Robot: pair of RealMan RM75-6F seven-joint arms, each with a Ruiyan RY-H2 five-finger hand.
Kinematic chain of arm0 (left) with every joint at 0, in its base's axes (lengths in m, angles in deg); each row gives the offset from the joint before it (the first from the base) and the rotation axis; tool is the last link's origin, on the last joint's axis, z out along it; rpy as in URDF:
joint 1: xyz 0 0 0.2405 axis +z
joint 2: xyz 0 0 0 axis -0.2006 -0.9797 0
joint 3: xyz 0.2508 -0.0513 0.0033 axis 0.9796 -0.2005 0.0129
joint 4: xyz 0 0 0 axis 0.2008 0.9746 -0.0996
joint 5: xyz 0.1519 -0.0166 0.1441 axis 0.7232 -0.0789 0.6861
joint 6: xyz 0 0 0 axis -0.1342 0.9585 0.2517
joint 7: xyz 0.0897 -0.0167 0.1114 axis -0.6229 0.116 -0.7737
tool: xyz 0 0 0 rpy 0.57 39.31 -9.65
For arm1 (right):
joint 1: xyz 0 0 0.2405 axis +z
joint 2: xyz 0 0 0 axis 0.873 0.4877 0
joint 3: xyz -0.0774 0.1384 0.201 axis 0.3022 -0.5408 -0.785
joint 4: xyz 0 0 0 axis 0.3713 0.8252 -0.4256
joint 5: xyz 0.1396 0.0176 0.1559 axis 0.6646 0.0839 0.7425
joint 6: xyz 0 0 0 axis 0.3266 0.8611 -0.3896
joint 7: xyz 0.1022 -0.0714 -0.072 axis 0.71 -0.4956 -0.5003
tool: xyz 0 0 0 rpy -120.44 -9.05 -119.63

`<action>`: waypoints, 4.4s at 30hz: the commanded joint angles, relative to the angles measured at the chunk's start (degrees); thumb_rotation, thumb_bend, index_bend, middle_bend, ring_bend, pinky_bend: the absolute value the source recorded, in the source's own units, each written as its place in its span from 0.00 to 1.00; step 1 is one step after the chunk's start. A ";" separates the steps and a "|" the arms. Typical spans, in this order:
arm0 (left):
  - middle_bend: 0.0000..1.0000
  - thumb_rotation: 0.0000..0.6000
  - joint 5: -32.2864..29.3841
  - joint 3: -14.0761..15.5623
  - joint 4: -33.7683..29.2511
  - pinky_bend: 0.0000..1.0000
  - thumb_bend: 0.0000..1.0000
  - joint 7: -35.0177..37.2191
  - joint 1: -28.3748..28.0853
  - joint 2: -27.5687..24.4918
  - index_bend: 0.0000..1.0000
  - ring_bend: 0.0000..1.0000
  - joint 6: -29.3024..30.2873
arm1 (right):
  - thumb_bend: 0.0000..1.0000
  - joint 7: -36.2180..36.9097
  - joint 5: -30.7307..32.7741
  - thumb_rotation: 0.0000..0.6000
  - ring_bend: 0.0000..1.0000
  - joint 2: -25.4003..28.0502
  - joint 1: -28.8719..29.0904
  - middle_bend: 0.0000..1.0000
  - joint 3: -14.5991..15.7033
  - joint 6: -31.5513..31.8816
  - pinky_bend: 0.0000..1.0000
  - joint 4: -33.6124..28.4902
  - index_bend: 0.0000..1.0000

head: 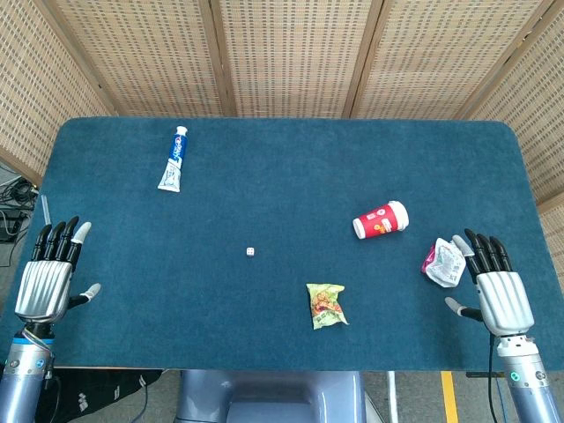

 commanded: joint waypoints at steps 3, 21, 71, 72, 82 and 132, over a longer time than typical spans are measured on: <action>0.00 1.00 0.00 0.00 0.00 0.00 0.00 0.04 -0.03 0.00 0.00 0.00 -0.05 | 0.06 0.08 0.04 1.00 0.00 0.07 0.00 0.00 -0.01 -0.04 0.00 -0.06 0.05; 0.00 1.00 -0.70 -0.18 1.39 0.00 0.00 0.65 -0.93 0.62 0.00 0.00 -1.84 | 0.06 0.86 0.80 1.00 0.00 0.28 0.03 0.00 -0.73 0.19 0.00 -0.10 0.05; 0.00 1.00 -51.11 -15.70 12.93 0.00 0.20 -39.21 -42.22 32.81 0.45 0.00 -20.78 | 0.06 16.87 3.29 1.00 0.00 3.36 -0.43 0.00 -2.25 -0.86 0.00 2.22 0.05; 0.00 1.00 -51.50 -15.64 13.33 0.00 0.20 -39.39 -42.54 33.21 0.46 0.00 -20.72 | 0.06 17.00 3.24 1.00 0.00 3.39 -0.46 0.00 -2.25 -0.80 0.00 2.23 0.05; 0.00 1.00 -55.02 -15.30 17.56 0.00 0.28 -40.21 -45.68 36.66 0.47 0.00 -21.25 | 0.06 18.87 3.38 1.00 0.00 3.79 -0.60 0.00 -2.37 -0.75 0.00 2.39 0.05; 0.00 1.00 -53.15 -13.66 22.26 0.00 0.32 -36.01 -49.42 36.67 0.63 0.00 -22.78 | 0.06 22.42 2.81 1.00 0.00 3.96 -1.11 0.00 -2.85 0.80 0.00 3.16 0.05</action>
